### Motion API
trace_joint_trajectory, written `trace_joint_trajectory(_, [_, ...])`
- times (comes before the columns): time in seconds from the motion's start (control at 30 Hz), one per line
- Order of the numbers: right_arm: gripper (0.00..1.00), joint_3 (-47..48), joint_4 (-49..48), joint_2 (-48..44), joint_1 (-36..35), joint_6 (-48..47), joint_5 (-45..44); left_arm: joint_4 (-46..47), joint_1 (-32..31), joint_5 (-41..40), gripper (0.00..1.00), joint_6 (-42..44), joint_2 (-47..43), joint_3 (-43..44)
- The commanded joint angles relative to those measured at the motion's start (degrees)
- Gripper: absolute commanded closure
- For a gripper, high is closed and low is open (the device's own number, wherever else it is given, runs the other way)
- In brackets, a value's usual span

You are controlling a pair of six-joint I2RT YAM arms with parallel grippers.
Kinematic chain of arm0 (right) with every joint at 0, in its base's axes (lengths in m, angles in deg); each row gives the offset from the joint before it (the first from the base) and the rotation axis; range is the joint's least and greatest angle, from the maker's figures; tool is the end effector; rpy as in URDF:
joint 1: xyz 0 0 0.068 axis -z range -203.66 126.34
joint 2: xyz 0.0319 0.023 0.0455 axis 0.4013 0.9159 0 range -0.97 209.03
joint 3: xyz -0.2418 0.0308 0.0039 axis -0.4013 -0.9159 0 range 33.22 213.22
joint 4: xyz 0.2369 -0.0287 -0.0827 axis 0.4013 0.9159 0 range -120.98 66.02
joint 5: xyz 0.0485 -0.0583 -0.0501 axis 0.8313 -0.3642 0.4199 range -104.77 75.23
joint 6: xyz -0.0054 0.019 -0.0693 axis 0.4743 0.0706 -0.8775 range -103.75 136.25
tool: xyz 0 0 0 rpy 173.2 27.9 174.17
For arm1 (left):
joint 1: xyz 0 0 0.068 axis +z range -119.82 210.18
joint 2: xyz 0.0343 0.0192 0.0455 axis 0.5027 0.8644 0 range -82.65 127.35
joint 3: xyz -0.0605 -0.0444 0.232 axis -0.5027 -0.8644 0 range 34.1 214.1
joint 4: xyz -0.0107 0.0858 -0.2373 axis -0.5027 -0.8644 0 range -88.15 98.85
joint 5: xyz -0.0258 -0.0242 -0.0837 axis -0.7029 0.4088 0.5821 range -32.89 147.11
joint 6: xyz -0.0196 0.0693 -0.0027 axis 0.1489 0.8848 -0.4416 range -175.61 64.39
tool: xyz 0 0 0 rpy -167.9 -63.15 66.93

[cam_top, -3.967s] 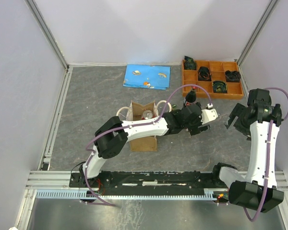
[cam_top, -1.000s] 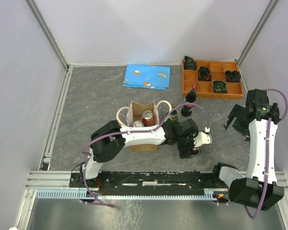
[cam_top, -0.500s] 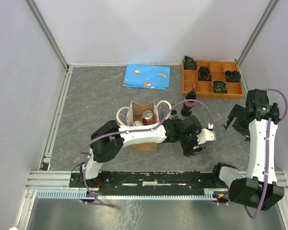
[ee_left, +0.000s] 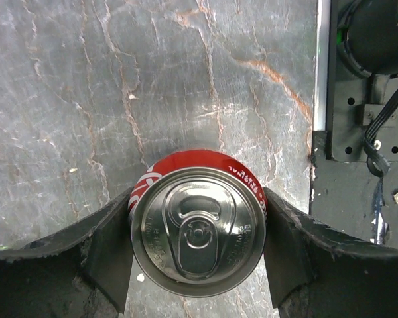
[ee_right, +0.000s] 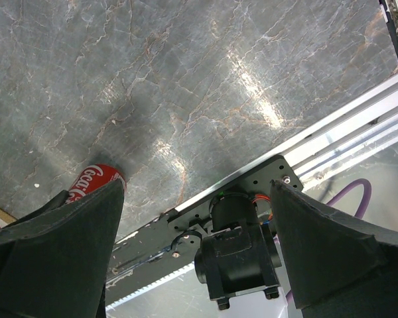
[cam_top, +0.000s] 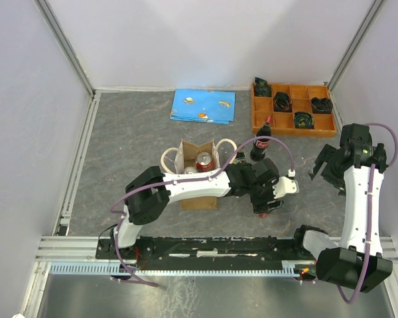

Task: Place the beverage into the canvas bag

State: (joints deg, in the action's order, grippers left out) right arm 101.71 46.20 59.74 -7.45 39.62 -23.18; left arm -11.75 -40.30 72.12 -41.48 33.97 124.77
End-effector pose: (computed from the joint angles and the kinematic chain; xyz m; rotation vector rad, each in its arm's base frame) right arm 0.1680 -0.0580 0.2844 0.9722 2.5930 -0.1717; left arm 0.1368 -0.4323 0.1781 1.7703 1.7512 -0.7566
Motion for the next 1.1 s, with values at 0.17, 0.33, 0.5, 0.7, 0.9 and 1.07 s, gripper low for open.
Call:
trace_joint_trajectory(0.17, [0.01, -1.9, -1.2, -1.7, 0.1, 1.0, -0.4, -3.6, 8.0, -0.1, 0.97, -1.5, -13.8, 20.7])
trace_joint_trajectory(0.33, [0.01, -2.8, -1.8, -1.6, 0.1, 1.2, -0.3, -2.3, 15.7, 2.4, 0.97, -4.9, -22.9, 19.1])
trace_joint_trajectory(0.5, [0.01, -3.4, -2.2, -1.2, 0.2, 1.2, -0.6, -3.5, 22.8, 0.4, 0.97, -5.8, -31.8, 13.5])
trace_joint_trajectory(0.7, [0.01, -3.6, -3.0, -0.2, 0.2, 1.2, 0.0, -10.6, 27.1, -3.0, 0.97, -4.1, -40.5, 1.0])
trace_joint_trajectory(0.9, [0.01, -3.7, -3.4, 0.5, 0.1, 1.4, 1.2, -6.0, 27.2, -5.1, 0.97, -4.7, -44.9, -13.7])
trace_joint_trajectory(1.07, [0.01, -4.2, -2.6, -0.7, 0.1, 1.4, 1.2, -3.4, 27.3, -3.8, 0.97, -5.3, -43.7, -17.7])
